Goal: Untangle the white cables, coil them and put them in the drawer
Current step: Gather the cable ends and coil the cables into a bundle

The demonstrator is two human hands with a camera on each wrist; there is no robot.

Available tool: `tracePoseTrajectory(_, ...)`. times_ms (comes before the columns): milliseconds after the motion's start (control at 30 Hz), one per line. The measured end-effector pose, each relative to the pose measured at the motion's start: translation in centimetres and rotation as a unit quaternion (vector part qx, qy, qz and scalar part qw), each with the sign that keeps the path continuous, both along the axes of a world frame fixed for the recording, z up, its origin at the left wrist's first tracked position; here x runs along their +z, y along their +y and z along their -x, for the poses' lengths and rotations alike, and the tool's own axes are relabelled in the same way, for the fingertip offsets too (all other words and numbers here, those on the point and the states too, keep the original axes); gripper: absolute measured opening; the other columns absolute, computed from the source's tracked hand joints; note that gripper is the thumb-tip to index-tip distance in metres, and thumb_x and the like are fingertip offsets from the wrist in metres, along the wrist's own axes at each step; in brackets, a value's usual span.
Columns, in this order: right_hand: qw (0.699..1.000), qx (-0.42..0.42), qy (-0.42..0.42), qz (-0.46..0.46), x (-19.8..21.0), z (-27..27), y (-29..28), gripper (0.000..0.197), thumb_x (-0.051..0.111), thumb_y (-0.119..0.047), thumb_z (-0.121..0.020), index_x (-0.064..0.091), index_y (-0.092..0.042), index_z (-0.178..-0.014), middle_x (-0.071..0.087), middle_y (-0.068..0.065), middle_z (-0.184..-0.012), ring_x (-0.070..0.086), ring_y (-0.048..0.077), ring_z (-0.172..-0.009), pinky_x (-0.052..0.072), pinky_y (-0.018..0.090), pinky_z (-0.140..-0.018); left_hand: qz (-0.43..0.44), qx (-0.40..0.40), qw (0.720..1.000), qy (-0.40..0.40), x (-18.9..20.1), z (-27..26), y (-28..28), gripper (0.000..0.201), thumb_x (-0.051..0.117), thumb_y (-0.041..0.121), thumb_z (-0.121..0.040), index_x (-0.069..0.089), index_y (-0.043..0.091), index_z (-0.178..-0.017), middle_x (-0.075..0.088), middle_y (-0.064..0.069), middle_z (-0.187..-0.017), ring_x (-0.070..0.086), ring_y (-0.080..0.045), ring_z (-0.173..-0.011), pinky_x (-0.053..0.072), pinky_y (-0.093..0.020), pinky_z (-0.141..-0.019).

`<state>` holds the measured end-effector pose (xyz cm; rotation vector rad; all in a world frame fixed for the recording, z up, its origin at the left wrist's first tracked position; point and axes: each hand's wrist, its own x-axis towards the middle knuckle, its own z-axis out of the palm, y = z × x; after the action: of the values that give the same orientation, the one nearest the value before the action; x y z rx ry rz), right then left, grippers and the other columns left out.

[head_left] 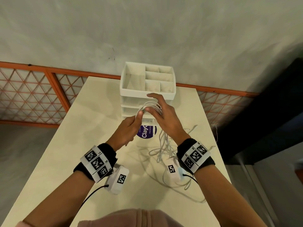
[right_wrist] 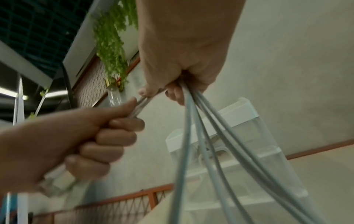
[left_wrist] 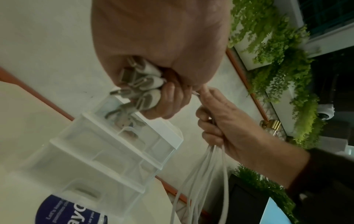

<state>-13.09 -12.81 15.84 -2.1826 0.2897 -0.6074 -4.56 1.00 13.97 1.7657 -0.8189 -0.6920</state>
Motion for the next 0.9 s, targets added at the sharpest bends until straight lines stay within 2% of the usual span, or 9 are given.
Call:
tracePoseTrajectory(100, 0.993, -0.010, 0.001, 0.114, -0.8, 0.2, -0.7, 0.043, 0.049, -0.036, -0.096, 0.042, -0.035, -0.139, 0.059, 0.002, -0.100, 0.057, 0.009, -0.088, 0.045, 0.016, -0.083, -0.009, -0.001, 1.000, 0.005, 0.6, -0.3, 0.2, 0.053, 0.028, 0.061, -0.093, 0.033, 0.023, -0.057, 0.026, 0.008, -0.052, 0.023, -0.011, -0.042, 0.022, -0.021, -0.041)
tracePoseTrajectory(200, 0.989, -0.037, -0.009, 0.141, -1.9, 0.1, -0.8, 0.034, 0.053, -0.030, -0.094, 0.058, -0.016, -0.125, 0.058, 0.006, -0.093, 0.057, 0.012, -0.082, 0.049, 0.028, -0.080, 0.009, 0.020, 1.000, -0.017, 1.7, -0.5, 0.4, 0.057, 0.029, 0.053, -0.097, 0.052, 0.019, -0.057, 0.030, 0.010, -0.045, 0.027, -0.007, -0.039, 0.024, -0.021, -0.041)
tracePoseTrajectory(267, 0.991, -0.057, 0.028, 0.121, -2.2, -0.3, -0.4, 0.029, 0.050, -0.030, -0.096, 0.058, -0.006, -0.109, 0.064, 0.008, -0.086, 0.062, 0.021, -0.077, 0.051, 0.041, -0.075, 0.029, 0.046, 0.998, -0.042, 2.4, -0.3, 0.3, 0.046, 0.031, 0.044, -0.100, 0.048, 0.012, -0.072, 0.042, 0.010, -0.037, 0.039, -0.004, -0.035, 0.028, -0.021, -0.042)
tracePoseTrajectory(333, 0.992, -0.063, 0.070, 0.087, -2.3, -0.6, 0.3, 0.029, 0.042, -0.033, -0.099, 0.051, -0.006, -0.101, 0.061, 0.003, -0.068, 0.061, 0.025, -0.063, 0.053, 0.045, -0.067, 0.034, 0.063, 0.995, -0.074, 2.6, -0.4, 0.1, 0.048, 0.031, 0.040, -0.101, 0.051, 0.014, -0.065, 0.050, 0.019, -0.039, 0.047, 0.002, -0.038, 0.031, -0.015, -0.041)
tracePoseTrajectory(433, 0.995, -0.016, 0.083, -0.061, -2.4, -0.6, 1.0, 0.027, 0.035, -0.033, -0.101, 0.051, -0.012, -0.097, 0.045, -0.009, -0.060, 0.054, 0.016, -0.051, 0.054, 0.048, -0.067, 0.056, 0.085, 0.991, -0.084, 1.9, -1.0, 0.0, 0.045, 0.032, 0.041, -0.100, 0.058, 0.018, -0.073, 0.050, 0.014, -0.041, 0.045, -0.002, -0.040, 0.034, -0.016, -0.041)
tracePoseTrajectory(600, 0.990, -0.043, 0.035, -0.130, -1.7, -0.9, 1.4, 0.033, 0.033, -0.028, -0.103, 0.060, -0.010, -0.103, 0.051, -0.022, -0.050, 0.042, 0.001, -0.044, 0.035, 0.019, -0.053, 0.069, 0.053, 0.993, -0.076, 0.7, -1.0, 0.2, 0.035, 0.030, 0.039, -0.101, 0.057, 0.020, -0.089, 0.046, 0.013, -0.043, 0.044, 0.001, -0.041, 0.036, -0.016, -0.045)
tracePoseTrajectory(700, 0.981, -0.062, -0.003, -0.184, -0.9, -1.6, 1.7, 0.032, 0.035, -0.027, -0.102, 0.063, -0.012, -0.096, 0.047, -0.016, -0.050, 0.037, 0.003, -0.041, 0.032, 0.018, -0.047, 0.080, -0.005, 0.996, -0.044, -0.4, -0.5, -0.5, 0.030, 0.031, 0.035, -0.101, 0.051, 0.013, -0.097, 0.040, 0.013, -0.046, 0.036, -0.002, -0.041, 0.031, -0.011, -0.043)
tracePoseTrajectory(833, 0.983, -0.090, -0.014, -0.160, -0.4, -2.0, 1.8, 0.030, 0.039, -0.025, -0.101, 0.066, -0.012, -0.101, 0.057, 0.012, -0.094, 0.058, 0.016, -0.081, 0.047, 0.019, -0.074, 0.078, -0.024, 0.997, -0.001, -1.2, -0.1, -1.4, 0.026, 0.031, 0.032, -0.101, 0.048, 0.021, -0.085, 0.041, 0.007, -0.068, 0.036, -0.001, -0.041, 0.029, -0.014, -0.042)
tracePoseTrajectory(900, 0.982, -0.086, -0.017, -0.166, -0.3, -2.2, 1.7, 0.033, 0.040, -0.024, -0.101, 0.067, -0.006, -0.107, 0.058, 0.016, -0.106, 0.058, 0.022, -0.101, 0.046, 0.009, -0.073, 0.076, -0.030, 0.997, 0.016, -1.1, 0.2, -1.7, 0.024, 0.031, 0.029, -0.102, 0.049, 0.020, -0.087, 0.043, 0.009, -0.063, 0.037, 0.000, -0.037, 0.029, -0.011, -0.040)
